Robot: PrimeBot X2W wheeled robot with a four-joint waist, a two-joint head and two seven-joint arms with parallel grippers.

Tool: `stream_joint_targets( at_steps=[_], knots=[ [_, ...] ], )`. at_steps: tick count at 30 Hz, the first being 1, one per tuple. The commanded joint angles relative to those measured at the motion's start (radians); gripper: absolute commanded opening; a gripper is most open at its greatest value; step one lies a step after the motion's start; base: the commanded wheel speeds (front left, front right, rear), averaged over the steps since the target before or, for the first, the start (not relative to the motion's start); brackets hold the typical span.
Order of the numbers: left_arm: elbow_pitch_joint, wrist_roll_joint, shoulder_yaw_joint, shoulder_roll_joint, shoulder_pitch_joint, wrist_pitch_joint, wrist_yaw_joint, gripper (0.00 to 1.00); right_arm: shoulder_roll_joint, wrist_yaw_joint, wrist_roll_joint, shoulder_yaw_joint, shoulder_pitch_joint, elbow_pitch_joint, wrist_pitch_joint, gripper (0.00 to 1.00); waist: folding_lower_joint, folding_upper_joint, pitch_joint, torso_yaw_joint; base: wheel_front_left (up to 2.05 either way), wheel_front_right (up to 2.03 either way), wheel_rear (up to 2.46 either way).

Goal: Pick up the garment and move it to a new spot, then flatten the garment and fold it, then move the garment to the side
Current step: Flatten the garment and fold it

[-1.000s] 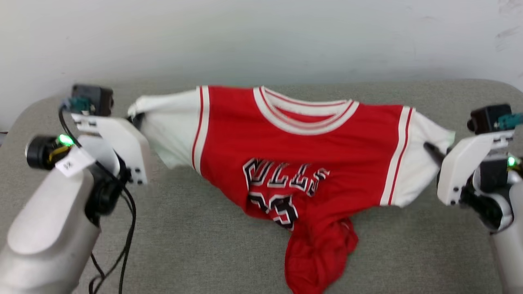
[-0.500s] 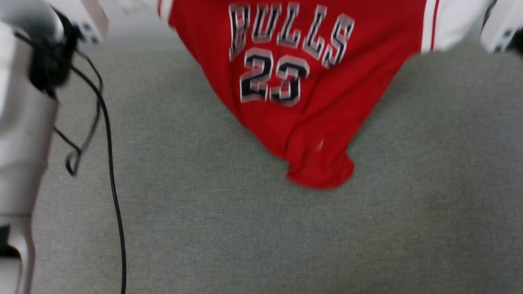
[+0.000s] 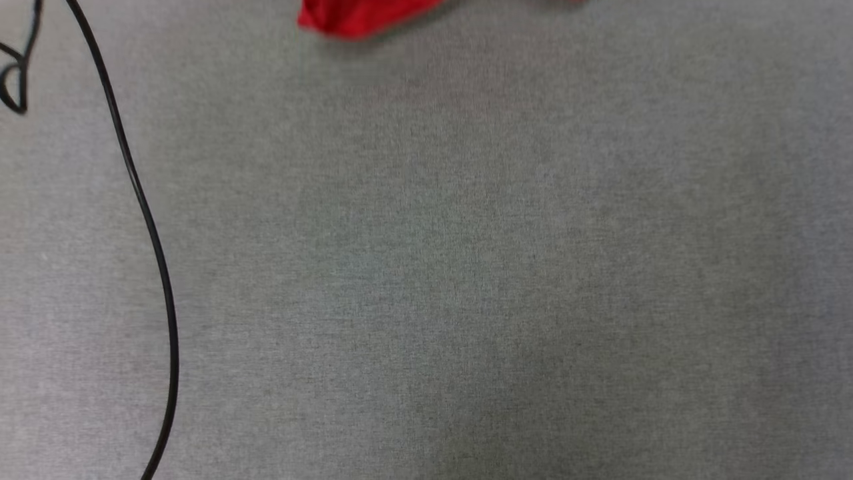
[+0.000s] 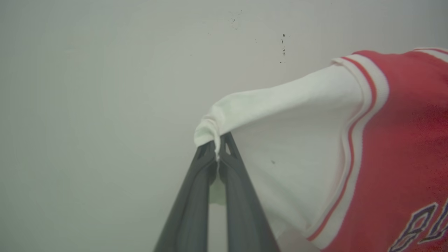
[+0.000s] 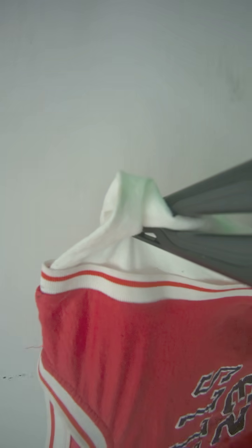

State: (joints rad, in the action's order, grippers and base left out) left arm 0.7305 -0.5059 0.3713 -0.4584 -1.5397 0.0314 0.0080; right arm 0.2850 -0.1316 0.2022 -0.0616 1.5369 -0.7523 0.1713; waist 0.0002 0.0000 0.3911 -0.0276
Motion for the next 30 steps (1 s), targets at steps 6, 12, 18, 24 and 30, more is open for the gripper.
stream_joint_targets(
  at_steps=[6, 12, 18, 24, 30],
  knots=[
    [0.09, -0.011, -0.006, 0.023, -0.049, 0.061, -0.025, 0.0, -0.026, 0.002, -0.012, 0.001, 0.084, -0.098, -0.072, 0.0, -0.0002, 0.0, 0.095, -0.003, 0.0, 0.0, 0.0],
    [0.193, -0.048, -0.014, 0.056, -0.027, 0.093, -0.058, 0.0, -0.043, 0.002, 0.014, -0.034, 0.091, -0.188, -0.131, 0.0, -0.0002, 0.0, 0.15, -0.001, 0.0, 0.0, 0.0],
    [0.285, -0.092, -0.016, 0.086, 0.072, 0.129, -0.101, 0.0, -0.048, 0.002, 0.073, -0.101, -0.019, -0.249, -0.193, 0.0, -0.0002, 0.0, 0.142, 0.003, 0.0, 0.0, 0.0],
    [0.335, -0.169, -0.022, 0.103, 0.291, 0.171, -0.133, 0.0, -0.057, 0.002, 0.165, -0.177, -0.228, -0.271, -0.251, 0.0, -0.0002, 0.0, 0.058, 0.001, 0.0, 0.0, 0.0],
    [0.296, -0.237, 0.002, 0.122, 0.563, 0.201, -0.138, 0.0, -0.037, 0.002, 0.274, -0.24, -0.501, -0.225, -0.298, 0.0, -0.0002, 0.0, -0.049, 0.011, 0.0, 0.0, 0.0]
  ],
)
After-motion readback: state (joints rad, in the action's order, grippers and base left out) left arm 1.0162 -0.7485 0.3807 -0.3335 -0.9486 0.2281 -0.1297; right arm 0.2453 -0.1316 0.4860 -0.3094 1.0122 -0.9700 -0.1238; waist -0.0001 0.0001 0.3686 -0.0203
